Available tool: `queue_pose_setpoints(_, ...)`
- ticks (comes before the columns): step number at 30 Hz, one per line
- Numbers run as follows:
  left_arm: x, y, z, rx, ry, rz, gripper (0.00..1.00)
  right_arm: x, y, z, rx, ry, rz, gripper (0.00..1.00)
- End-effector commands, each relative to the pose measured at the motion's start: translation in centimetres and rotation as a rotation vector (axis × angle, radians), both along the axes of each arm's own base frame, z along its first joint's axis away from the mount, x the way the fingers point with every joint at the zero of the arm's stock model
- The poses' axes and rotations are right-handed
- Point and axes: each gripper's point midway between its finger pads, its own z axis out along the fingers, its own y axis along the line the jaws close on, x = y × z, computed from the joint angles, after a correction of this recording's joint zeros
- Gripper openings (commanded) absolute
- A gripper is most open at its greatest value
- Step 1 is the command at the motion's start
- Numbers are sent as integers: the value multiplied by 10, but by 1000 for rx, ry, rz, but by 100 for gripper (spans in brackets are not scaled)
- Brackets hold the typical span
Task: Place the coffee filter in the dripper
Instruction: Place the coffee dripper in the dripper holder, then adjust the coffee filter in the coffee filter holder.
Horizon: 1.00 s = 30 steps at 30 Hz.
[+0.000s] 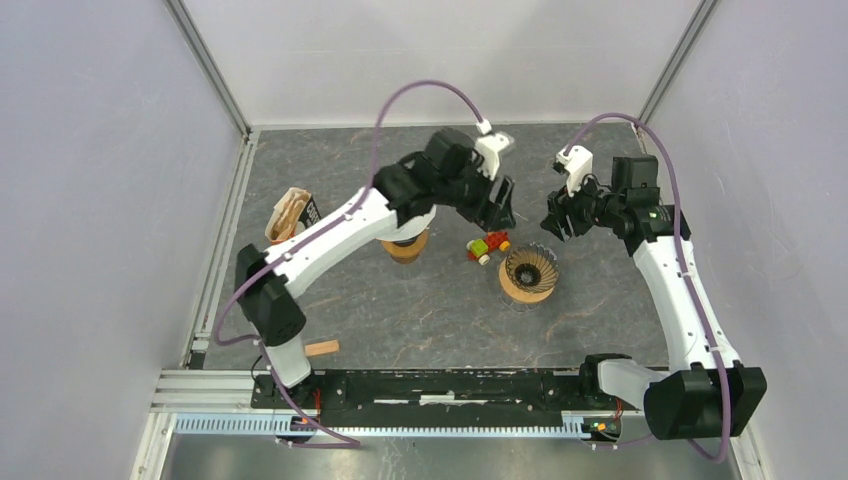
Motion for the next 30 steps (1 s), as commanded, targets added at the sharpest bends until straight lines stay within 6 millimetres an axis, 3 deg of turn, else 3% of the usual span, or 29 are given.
queue_pose_setpoints(1,11,38,96,-51,-250,8,78,15,5,39,45,-151,5,60)
queue_pose_setpoints(4,36,82,114,-9,-260,128,79,16,8,40,54,-168,23,60)
queue_pose_setpoints(8,72,170,122,38,-243,347,79,16,13,40,72,-187,51,60)
queue_pose_setpoints(11,90,250,109,130,-221,508,77,17,14,37,74,-196,55,61)
queue_pose_setpoints(14,90,318,86,198,-197,626,72,17,14,31,72,-191,57,61)
queue_pose_setpoints(16,84,351,63,246,-160,674,67,16,15,26,77,-187,62,61)
queue_pose_setpoints(21,68,393,7,362,-122,718,61,13,17,9,94,-161,68,60)
queue_pose_setpoints(24,70,417,-16,407,-112,773,57,12,18,-1,99,-143,71,60)
queue_pose_setpoints(30,88,443,-35,411,-74,821,53,10,18,-9,97,-124,73,60)
